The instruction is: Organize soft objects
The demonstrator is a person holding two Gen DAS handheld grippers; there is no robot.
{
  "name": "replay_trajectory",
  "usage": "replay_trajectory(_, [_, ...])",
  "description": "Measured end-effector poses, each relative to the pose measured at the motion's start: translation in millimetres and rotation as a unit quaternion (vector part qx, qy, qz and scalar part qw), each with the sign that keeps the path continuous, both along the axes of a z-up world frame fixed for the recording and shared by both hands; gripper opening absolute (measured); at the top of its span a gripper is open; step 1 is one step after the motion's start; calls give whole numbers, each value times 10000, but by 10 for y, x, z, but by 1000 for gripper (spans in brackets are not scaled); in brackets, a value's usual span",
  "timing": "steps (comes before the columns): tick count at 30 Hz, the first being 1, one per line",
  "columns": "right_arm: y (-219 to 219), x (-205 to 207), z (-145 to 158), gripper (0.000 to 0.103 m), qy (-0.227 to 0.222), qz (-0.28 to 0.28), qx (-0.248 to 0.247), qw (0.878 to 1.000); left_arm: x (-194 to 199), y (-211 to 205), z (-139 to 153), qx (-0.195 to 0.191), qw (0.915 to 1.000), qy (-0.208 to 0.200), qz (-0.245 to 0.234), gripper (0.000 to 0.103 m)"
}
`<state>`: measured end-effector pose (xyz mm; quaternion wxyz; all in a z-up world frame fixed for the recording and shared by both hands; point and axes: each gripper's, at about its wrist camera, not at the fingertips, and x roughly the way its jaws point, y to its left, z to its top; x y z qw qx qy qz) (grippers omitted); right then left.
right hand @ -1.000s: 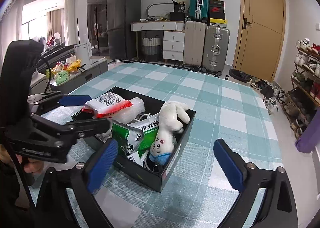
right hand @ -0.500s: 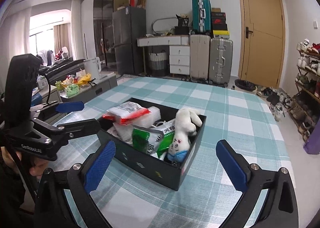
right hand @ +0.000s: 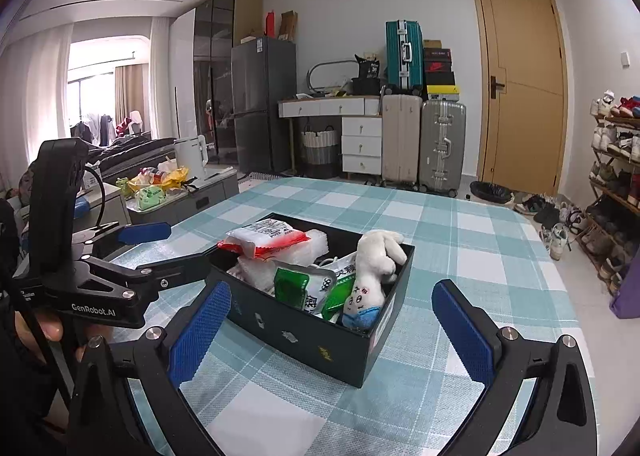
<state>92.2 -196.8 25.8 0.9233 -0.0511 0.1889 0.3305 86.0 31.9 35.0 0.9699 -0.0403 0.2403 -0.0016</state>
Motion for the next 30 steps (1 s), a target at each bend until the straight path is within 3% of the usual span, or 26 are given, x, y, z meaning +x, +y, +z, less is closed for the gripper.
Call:
replay_trajectory(8, [-53, 16, -55, 102, -67, -95, 76, 9999, -9, 38, -27, -58, 9997, -226, 51, 103])
replay_trajectory(30, [-91, 28, -86, 102, -38, -1, 207, 9998, 11, -8, -33, 40, 9998, -179, 101, 103])
